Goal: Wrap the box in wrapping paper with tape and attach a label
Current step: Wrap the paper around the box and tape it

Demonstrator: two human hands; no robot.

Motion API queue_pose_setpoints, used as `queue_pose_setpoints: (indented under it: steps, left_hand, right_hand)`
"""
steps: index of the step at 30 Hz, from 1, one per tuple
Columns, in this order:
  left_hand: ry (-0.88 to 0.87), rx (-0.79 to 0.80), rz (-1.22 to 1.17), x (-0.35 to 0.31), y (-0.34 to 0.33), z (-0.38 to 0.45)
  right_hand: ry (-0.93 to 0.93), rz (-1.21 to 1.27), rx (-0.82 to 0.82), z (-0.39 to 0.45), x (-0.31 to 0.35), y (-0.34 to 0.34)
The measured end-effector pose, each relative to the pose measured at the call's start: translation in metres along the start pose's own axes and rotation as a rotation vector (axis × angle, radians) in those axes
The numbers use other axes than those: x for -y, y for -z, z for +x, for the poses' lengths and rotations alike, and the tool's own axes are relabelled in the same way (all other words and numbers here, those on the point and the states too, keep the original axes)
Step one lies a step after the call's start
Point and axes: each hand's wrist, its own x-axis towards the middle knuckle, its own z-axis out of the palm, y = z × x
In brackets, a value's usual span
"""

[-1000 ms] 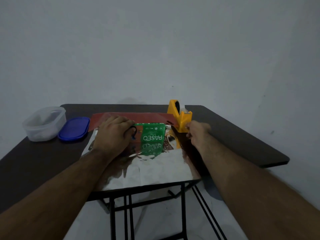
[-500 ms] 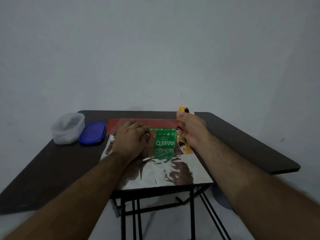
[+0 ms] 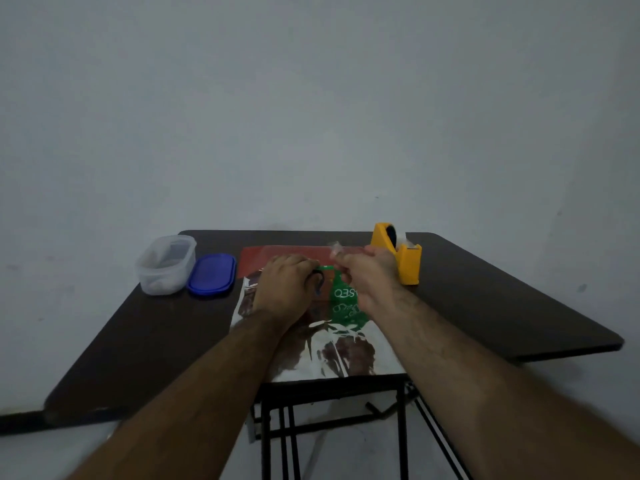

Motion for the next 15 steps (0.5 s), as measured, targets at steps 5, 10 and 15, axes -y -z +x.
queue_pose_setpoints:
  steps: [5,10,15]
  left_hand:
    - [0.013,0.008,-0.009,-0.002,0.001,-0.001]
    - [0.018,0.009,-0.010,0.000,-0.001,0.000]
    - [0.022,0.002,-0.018,0.001,-0.003,0.001]
  right_hand:
    - [-0.046,0.066,-0.115,-0.004,-0.013,-0.013]
    - [-0.096,0.131,-0.128,-0.014,-0.016,-0.019]
    - [-0.164,0.204,-0.154,-0.022,-0.016,-0.029]
